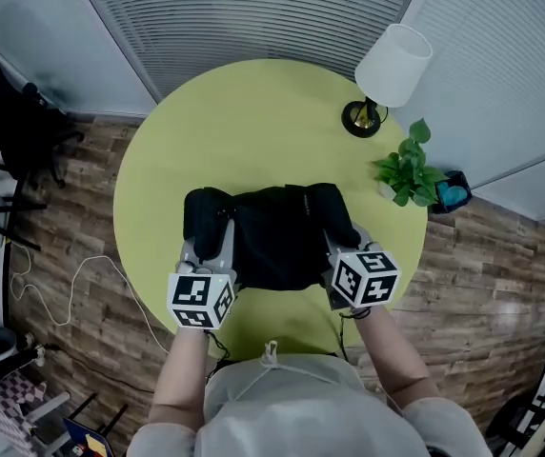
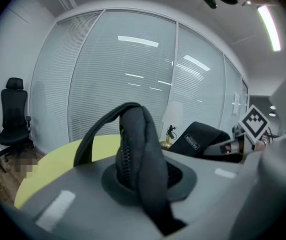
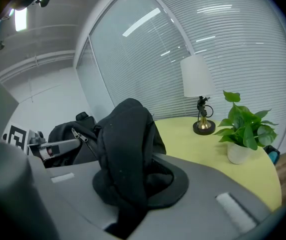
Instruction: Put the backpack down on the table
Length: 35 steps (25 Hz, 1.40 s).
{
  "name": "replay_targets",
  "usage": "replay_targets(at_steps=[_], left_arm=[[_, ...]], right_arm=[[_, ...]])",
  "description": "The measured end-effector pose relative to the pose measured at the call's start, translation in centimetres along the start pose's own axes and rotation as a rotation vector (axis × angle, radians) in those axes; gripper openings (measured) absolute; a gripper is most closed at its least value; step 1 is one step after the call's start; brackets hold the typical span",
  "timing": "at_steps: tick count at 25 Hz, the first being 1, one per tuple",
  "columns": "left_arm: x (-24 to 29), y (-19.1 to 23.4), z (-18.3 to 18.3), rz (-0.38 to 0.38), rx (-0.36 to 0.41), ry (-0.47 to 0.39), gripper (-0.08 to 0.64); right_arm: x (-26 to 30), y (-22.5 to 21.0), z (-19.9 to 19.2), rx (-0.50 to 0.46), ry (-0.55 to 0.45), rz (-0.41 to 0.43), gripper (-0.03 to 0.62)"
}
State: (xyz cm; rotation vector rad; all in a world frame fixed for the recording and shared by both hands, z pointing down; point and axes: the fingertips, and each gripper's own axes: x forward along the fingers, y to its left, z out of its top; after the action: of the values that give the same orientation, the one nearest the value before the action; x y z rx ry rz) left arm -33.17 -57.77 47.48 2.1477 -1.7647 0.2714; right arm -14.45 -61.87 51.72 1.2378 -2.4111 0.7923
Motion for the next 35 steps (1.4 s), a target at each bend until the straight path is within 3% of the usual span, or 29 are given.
replay_targets(at_steps=[6,10,18,21,23,25,28,31,35], left_arm=[[0.9,0.5,-0.9,-0.035,-0.034,0.018,0.032],[1.5,0.9,-2.5,-0.074,-0.099,0.056,0.036],[2.0,1.4,-5.9,-0.045,-0.097,0.106,0.056],[1.8,1.8,-6.8,-0.048,-0.108,0.110,0.091],[1.4,2.1,-7.0,-0.047,-0.113,0.100,0.133],[1.2,2.3,-7.1,-0.043,-0.115,0.091,0.203],[0.9,2.2,-7.2,-0.039,-0.092,0.084,0.312],[-0.3,2.2,-7.1,-0.022,-0.076,0.063,0.368],[-2.1,1.9,-6.4,-0.014,-0.063,0.038,0.367]], right_arm=[[0.4,-0.9,-0.6,0.013,0.012,-0.027,0.037],[1.1,-1.6,-1.6,0.003,0.033,-0.063,0.040],[1.3,-3.8,-4.5,-0.055,0.076,-0.160,0.077],[1.0,-4.2,-5.1,-0.062,0.081,-0.193,0.138],[0.7,-4.2,-5.1,-0.097,0.074,-0.220,0.226],[0.4,-4.3,-4.9,-0.137,0.056,-0.248,0.315],[-0.2,-4.2,-4.3,-0.150,-0.003,-0.285,0.399],[-1.4,-3.4,-3.8,-0.141,-0.063,-0.308,0.434],[-3.9,-1.8,-2.4,-0.156,-0.128,-0.333,0.434]])
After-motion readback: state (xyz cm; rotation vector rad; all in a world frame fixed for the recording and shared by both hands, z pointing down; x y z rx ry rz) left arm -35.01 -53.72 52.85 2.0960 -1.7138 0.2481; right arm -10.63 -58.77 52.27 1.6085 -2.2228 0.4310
